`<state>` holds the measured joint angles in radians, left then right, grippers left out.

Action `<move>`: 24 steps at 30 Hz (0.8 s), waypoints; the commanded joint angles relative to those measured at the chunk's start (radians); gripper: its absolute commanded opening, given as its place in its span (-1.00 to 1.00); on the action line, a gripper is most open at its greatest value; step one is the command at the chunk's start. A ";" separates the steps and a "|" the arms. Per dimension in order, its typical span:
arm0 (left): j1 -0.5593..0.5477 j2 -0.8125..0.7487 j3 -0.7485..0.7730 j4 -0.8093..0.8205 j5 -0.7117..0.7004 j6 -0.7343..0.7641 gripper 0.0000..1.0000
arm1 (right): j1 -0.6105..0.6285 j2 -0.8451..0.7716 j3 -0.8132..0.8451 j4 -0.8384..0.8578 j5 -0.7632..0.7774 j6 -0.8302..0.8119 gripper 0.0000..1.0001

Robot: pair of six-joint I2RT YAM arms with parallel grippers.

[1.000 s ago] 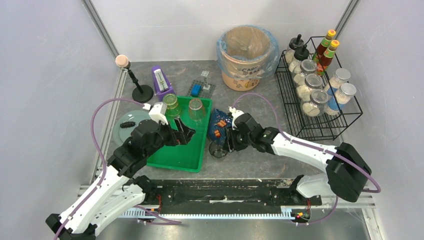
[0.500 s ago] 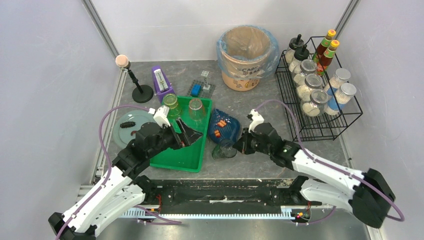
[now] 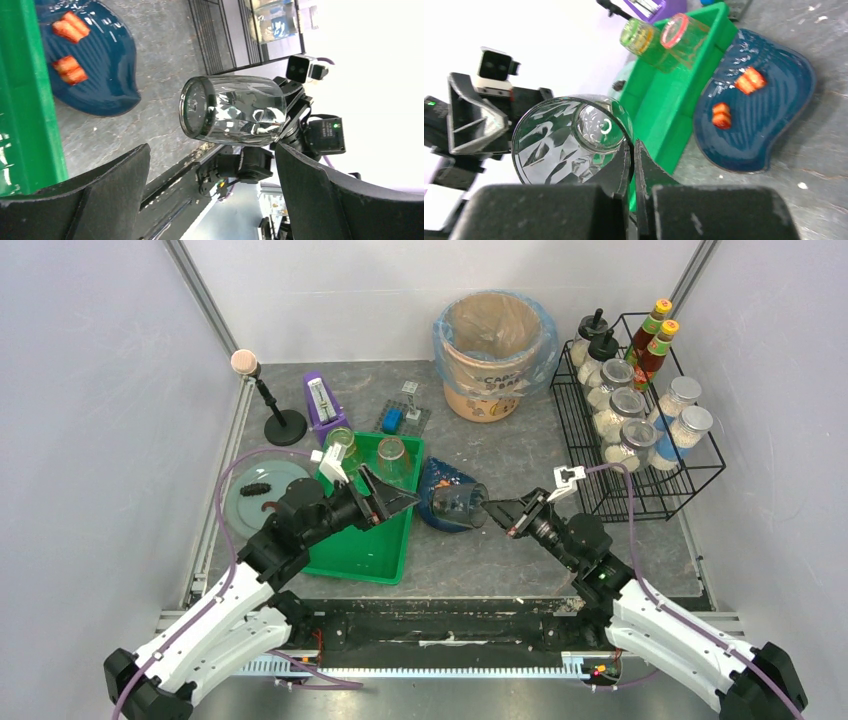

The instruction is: Clear the kitchen counter

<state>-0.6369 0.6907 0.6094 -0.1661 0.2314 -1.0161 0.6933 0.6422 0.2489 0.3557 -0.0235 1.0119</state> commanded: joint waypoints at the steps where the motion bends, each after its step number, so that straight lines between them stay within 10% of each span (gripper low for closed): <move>1: -0.001 0.042 -0.009 0.194 0.074 -0.098 0.99 | -0.006 0.006 -0.027 0.310 -0.017 0.119 -1.00; 24: -0.072 0.280 0.038 0.588 0.122 -0.253 0.89 | -0.018 0.306 -0.009 0.834 -0.215 0.260 -1.00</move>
<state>-0.6933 0.9482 0.6147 0.3458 0.3405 -1.2232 0.6762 0.9432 0.2165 1.0199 -0.1802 1.2461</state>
